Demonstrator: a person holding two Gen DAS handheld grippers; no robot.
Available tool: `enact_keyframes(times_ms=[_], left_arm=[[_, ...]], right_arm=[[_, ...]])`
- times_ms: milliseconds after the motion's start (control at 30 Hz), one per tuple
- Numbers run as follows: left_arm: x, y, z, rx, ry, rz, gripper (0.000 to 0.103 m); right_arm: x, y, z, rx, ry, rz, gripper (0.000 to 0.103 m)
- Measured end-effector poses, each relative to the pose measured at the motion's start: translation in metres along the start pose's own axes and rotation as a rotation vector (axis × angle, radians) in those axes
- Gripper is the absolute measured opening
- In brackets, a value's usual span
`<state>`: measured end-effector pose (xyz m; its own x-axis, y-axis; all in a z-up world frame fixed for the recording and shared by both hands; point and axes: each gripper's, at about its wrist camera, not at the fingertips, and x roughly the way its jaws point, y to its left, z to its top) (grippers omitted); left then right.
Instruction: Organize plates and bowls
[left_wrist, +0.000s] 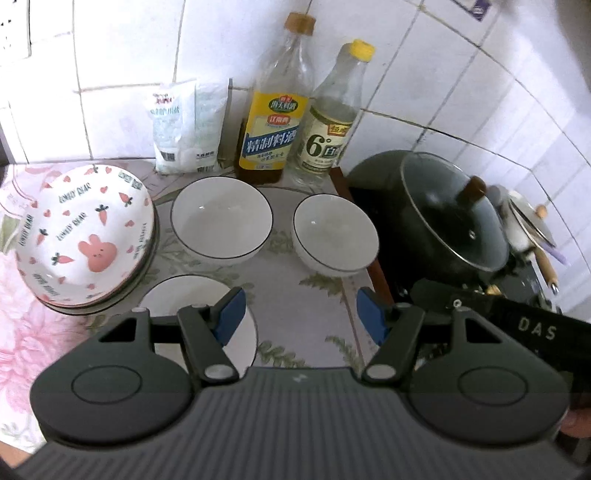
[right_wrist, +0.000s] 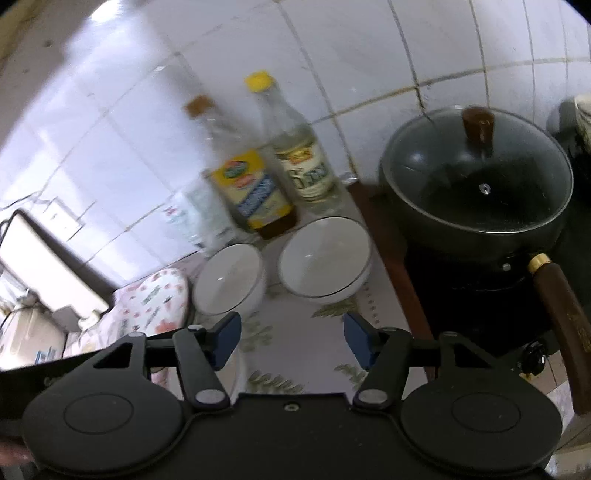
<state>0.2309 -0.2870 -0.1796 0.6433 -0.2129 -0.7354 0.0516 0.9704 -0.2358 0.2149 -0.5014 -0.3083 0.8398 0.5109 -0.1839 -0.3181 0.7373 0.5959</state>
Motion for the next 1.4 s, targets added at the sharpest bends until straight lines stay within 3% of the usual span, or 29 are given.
enact_keyframes(times_ms=[267, 500, 600, 700, 767, 867, 967, 1400], left_arm=[[0.053, -0.003, 0.008, -0.127, -0.006, 0.004, 0.062], [0.103, -0.009, 0.012, -0.2, 0.017, 0.052, 0.053], [0.123, -0.014, 0.013, -0.199, 0.049, 0.112, 0.052], [0.138, -0.017, 0.013, -0.2, 0.064, 0.123, 0.049], [0.143, -0.018, 0.015, -0.191, 0.058, 0.141, 0.048], [0.151, -0.014, 0.017, -0.199, 0.081, 0.128, 0.033], [0.155, -0.012, 0.018, -0.213, 0.089, 0.087, 0.018], [0.136, -0.02, 0.009, -0.164, 0.107, 0.124, 0.015]], right_arm=[[0.067, -0.041, 0.019, 0.112, 0.022, -0.032, 0.054], [0.11, -0.052, 0.026, 0.109, 0.044, -0.071, 0.035], [0.124, -0.059, 0.026, 0.116, 0.061, -0.072, 0.035], [0.133, -0.063, 0.028, 0.125, 0.069, -0.074, 0.034], [0.135, -0.063, 0.03, 0.119, 0.073, -0.085, 0.034], [0.14, -0.064, 0.031, 0.117, 0.086, -0.079, 0.034], [0.149, -0.065, 0.032, 0.127, 0.099, -0.06, 0.025], [0.135, -0.057, 0.026, 0.13, 0.129, -0.064, 0.024]])
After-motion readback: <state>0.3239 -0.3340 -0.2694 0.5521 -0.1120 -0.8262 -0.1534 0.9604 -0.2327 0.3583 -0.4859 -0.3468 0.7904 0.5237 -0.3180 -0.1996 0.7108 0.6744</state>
